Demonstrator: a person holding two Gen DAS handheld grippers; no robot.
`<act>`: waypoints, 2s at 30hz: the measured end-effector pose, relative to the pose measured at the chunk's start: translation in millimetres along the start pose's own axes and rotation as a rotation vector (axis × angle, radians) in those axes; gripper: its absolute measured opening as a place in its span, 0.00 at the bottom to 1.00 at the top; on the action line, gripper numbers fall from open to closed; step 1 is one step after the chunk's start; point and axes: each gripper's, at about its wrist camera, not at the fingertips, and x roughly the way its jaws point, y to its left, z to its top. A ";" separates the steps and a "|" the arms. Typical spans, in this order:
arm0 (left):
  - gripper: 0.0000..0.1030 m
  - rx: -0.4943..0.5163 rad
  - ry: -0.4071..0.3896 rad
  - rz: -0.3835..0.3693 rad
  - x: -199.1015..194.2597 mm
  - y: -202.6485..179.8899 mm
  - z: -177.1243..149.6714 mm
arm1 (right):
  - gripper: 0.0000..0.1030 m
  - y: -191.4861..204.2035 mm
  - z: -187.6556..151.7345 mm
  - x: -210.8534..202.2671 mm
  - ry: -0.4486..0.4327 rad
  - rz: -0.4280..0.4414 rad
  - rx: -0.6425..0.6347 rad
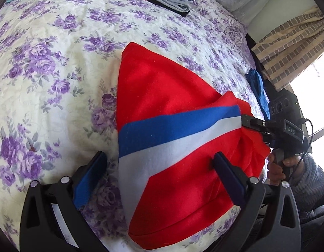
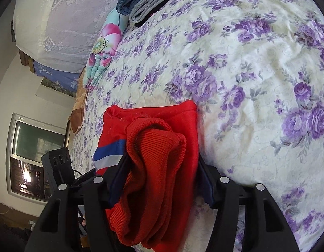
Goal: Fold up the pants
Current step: 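Grasp the folded red bundle with the right tool, then lift the red bundle with the right tool and carry it onto the jeans stack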
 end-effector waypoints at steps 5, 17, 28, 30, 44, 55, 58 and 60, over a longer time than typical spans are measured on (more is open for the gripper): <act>0.67 -0.119 -0.014 -0.042 -6.6 7.1 5.6 | 0.87 21.0 -5.9 6.6 0.012 -0.021 -0.115; 0.37 -0.124 -0.058 -0.105 -27.4 8.6 2.7 | 0.46 24.6 -14.4 -7.6 -0.042 -0.059 -0.063; 0.24 -0.075 -0.039 -0.144 -42.6 -3.5 -19.6 | 0.35 67.7 -44.6 -24.8 -0.056 -0.157 -0.186; 0.23 -0.069 -0.042 -0.154 -45.4 -5.5 -19.9 | 0.35 76.6 -47.8 -31.3 -0.074 -0.165 -0.199; 0.22 0.235 -0.338 -0.213 -210.4 -107.4 143.2 | 0.34 237.2 68.6 -168.2 -0.443 -0.020 -0.473; 0.22 0.318 -0.495 -0.102 -221.1 -184.9 316.9 | 0.34 257.1 238.1 -204.0 -0.641 -0.020 -0.579; 0.22 0.301 -0.505 -0.077 -199.7 -191.2 354.1 | 0.34 243.7 281.9 -192.0 -0.659 -0.051 -0.588; 0.22 0.282 -0.505 -0.068 -180.8 -189.2 377.9 | 0.34 233.9 304.4 -182.6 -0.666 -0.066 -0.595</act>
